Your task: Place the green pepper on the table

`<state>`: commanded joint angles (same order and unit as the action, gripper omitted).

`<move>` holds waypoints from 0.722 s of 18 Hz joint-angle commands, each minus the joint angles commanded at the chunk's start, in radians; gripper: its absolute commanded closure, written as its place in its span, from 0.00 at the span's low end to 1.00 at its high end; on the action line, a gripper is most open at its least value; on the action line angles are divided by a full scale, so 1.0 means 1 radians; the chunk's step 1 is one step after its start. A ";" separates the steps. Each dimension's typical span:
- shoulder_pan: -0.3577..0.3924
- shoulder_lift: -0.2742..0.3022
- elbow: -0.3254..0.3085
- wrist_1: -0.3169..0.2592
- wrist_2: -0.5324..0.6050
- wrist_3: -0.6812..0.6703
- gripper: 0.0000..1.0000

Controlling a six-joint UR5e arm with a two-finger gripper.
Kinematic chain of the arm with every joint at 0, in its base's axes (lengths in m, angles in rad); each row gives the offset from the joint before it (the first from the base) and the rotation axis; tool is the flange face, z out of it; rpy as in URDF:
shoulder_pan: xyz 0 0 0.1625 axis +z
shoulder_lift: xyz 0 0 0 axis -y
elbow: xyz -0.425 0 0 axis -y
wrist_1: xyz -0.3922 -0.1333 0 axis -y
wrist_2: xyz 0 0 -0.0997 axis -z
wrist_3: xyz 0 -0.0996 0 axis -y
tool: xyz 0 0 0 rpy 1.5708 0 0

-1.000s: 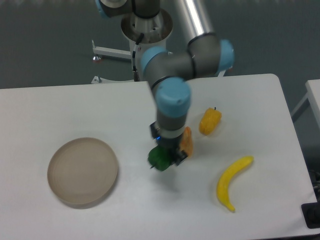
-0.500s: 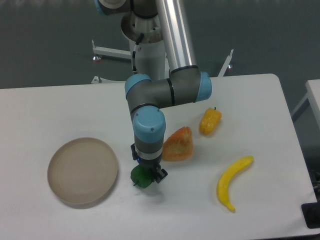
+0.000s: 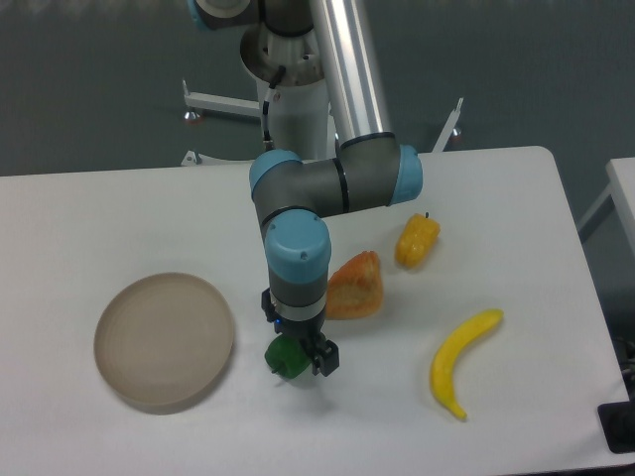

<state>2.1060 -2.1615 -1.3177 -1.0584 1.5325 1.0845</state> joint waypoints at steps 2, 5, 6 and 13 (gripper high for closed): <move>0.055 0.041 -0.002 -0.008 -0.008 0.003 0.00; 0.097 0.062 -0.003 -0.023 0.003 0.024 0.00; 0.112 0.074 -0.011 -0.032 0.005 0.046 0.00; 0.258 0.152 -0.012 -0.310 0.006 0.357 0.00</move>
<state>2.3637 -2.0095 -1.3300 -1.3682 1.5386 1.4417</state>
